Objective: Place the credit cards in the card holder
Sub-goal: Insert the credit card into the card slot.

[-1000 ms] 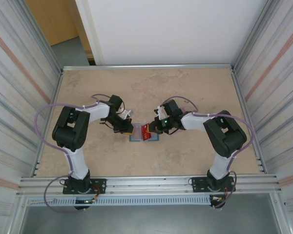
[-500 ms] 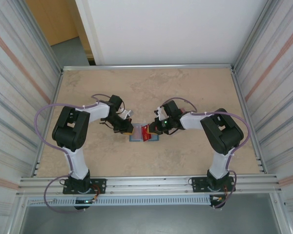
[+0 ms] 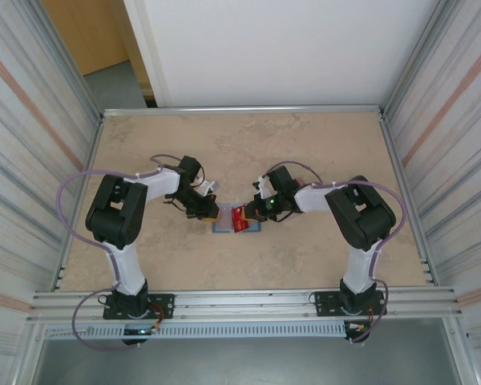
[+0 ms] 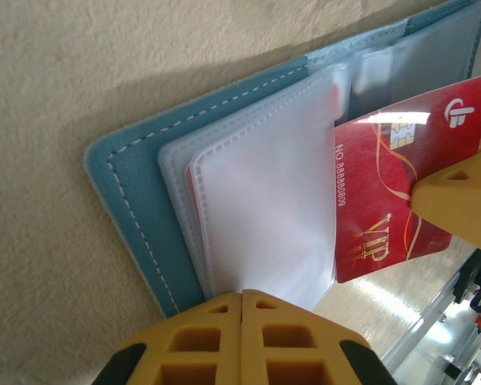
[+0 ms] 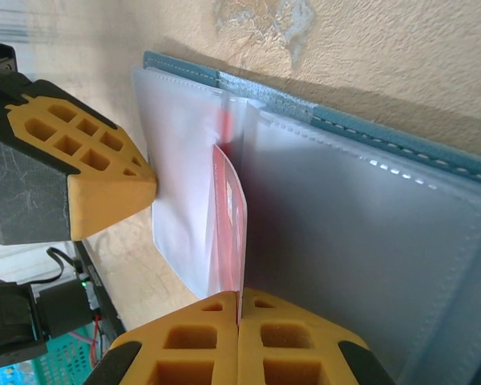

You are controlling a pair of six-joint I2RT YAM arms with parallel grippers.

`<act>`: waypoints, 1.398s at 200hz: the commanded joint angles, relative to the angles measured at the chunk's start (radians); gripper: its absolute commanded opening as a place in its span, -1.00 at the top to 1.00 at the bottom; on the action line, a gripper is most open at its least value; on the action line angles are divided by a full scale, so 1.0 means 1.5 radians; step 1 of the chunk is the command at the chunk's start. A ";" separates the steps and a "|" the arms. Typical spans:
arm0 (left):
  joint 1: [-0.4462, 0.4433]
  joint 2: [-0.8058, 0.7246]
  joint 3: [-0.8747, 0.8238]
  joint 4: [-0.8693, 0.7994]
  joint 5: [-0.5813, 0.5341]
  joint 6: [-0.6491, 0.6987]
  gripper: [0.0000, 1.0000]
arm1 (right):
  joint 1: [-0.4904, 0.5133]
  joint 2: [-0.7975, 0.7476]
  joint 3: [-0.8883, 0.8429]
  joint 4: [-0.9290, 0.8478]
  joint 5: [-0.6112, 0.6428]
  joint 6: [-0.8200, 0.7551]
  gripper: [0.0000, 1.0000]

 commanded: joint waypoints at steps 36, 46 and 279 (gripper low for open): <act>0.005 0.021 0.009 -0.012 -0.020 0.006 1.00 | 0.007 0.034 0.007 -0.002 0.046 -0.004 1.00; 0.005 0.020 0.008 -0.011 -0.019 0.005 1.00 | 0.006 0.037 0.008 0.002 0.049 0.000 1.00; 0.004 0.017 0.007 -0.012 -0.021 0.003 1.00 | 0.074 -0.030 0.045 -0.159 0.197 -0.007 0.59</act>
